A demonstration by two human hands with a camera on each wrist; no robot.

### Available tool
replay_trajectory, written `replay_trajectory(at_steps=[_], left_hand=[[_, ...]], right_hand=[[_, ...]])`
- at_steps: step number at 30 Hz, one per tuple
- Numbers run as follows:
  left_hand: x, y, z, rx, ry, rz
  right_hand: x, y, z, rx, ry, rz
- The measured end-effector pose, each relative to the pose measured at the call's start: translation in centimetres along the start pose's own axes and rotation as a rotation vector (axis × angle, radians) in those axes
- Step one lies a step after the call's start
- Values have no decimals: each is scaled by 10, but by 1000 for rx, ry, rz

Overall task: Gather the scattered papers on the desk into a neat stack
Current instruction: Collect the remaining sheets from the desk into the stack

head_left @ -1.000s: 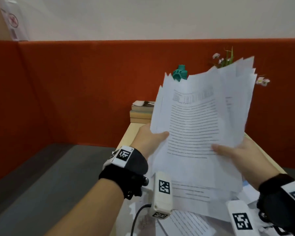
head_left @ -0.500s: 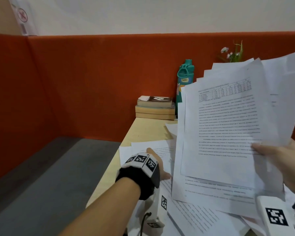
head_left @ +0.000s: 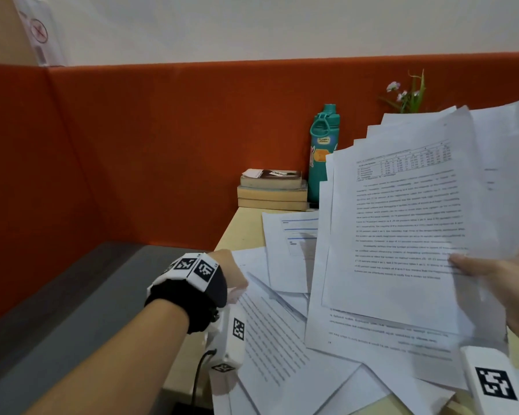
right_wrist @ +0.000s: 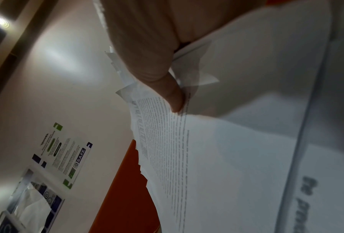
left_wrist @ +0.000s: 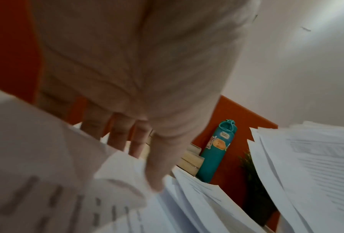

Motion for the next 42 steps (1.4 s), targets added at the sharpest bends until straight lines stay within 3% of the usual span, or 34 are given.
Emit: replay_trajectory(at_steps=[3,7,13,17,20,22,28,32,34,39,42], left_hand=[[25,2,0,64,2,-145],[53,7,11,170,19,-113],[81,28,10,110,10,-31],[86,36,20,1,52,-94],[74,8,22,189,0,-278],[72,-18,15,299,45,-306],[57,-43,12,285,93,-323],[37,-95,-3,557,117,-527],[34,-107,-5,590,146,-574],[34,-75,6,472,118,-373],[28,-64,9,526,68,-188]], right_hand=[[-19,17,-16,4,-74,0],[-21,18,-16,-9,-114,-36],[-14,10,-9,45,-85,-70],[-14,10,-9,36,-79,-59],[-15,11,-9,0,-71,-71],[-10,7,-5,-12,-57,-87],[-5,4,-2,-5,-53,-13],[-8,1,-7,-3,-71,6],[-10,0,-8,-1,-77,-7],[-13,9,-11,22,-107,-24],[-17,8,-18,33,-107,-28]])
Point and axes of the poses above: each hand's wrist, its own z-axis towards the middle knuckle, its own y-axis out of the palm, x = y × z, the point moved 10 cm from there along z, towards the middle knuckle, and after that the axes turned 4 degrees about -z, right-handed, at the moved point
